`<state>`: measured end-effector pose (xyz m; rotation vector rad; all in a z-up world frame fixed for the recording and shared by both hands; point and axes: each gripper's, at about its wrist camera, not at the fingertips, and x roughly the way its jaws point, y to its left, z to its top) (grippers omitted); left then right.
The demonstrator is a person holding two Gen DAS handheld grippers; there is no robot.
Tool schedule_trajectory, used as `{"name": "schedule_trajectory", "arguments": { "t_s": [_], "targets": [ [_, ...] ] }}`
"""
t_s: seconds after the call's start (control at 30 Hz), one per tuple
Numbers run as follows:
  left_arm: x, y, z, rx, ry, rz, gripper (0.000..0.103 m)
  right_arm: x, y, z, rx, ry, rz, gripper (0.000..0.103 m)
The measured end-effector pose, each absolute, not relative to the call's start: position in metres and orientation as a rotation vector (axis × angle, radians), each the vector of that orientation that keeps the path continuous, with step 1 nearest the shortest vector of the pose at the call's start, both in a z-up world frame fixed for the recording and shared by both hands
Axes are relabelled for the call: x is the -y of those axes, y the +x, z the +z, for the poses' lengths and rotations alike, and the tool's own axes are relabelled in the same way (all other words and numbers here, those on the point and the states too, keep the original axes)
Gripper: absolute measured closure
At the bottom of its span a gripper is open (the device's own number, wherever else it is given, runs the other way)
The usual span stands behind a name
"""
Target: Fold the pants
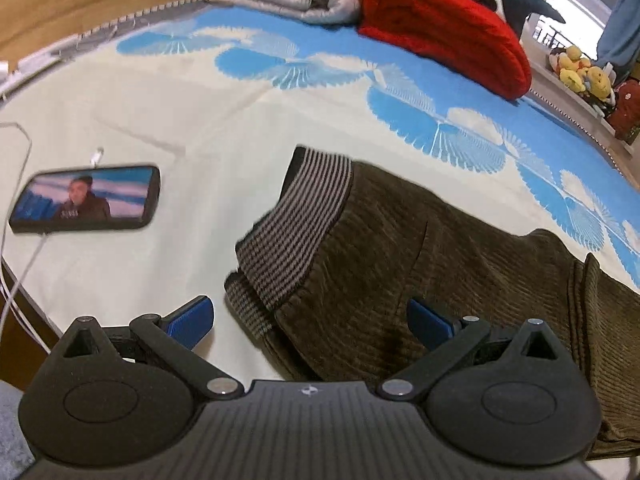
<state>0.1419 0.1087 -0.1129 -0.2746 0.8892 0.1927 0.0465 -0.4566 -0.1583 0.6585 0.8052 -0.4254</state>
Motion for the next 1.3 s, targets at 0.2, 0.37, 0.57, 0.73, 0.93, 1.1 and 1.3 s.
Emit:
{"name": "schedule_trajectory", "arguments": {
  "t_s": [0.2,0.37,0.57,0.73,0.93,1.1,1.3],
  "targets": [
    [-0.109,0.149,-0.121,-0.941,-0.291,0.199,0.0,0.451,0.052,-0.159,-0.826,0.613,-0.42,0.004],
    [-0.105,0.154,-0.124,-0.954,-0.281,0.197,0.0,0.448,0.059,-0.16,-0.844,0.573,-0.413,0.0],
    [-0.099,0.156,-0.126,-0.963,-0.265,0.188,0.0,0.444,0.063,-0.161,-0.854,0.539,-0.423,0.0],
    [-0.099,0.155,-0.126,-0.962,-0.265,0.188,0.0,0.443,0.063,-0.162,-0.854,0.528,-0.419,0.0],
    [-0.101,0.156,-0.126,-0.958,-0.265,0.194,0.0,0.44,0.063,-0.162,-0.849,0.524,-0.428,0.0],
    [-0.099,0.162,-0.128,-0.973,-0.269,0.186,0.0,0.438,0.065,-0.163,-0.847,0.514,-0.436,0.0],
    [-0.097,0.169,-0.132,-0.985,-0.268,0.207,0.0,0.433,0.075,-0.166,-0.838,0.437,-0.442,0.0]
  ]
}}
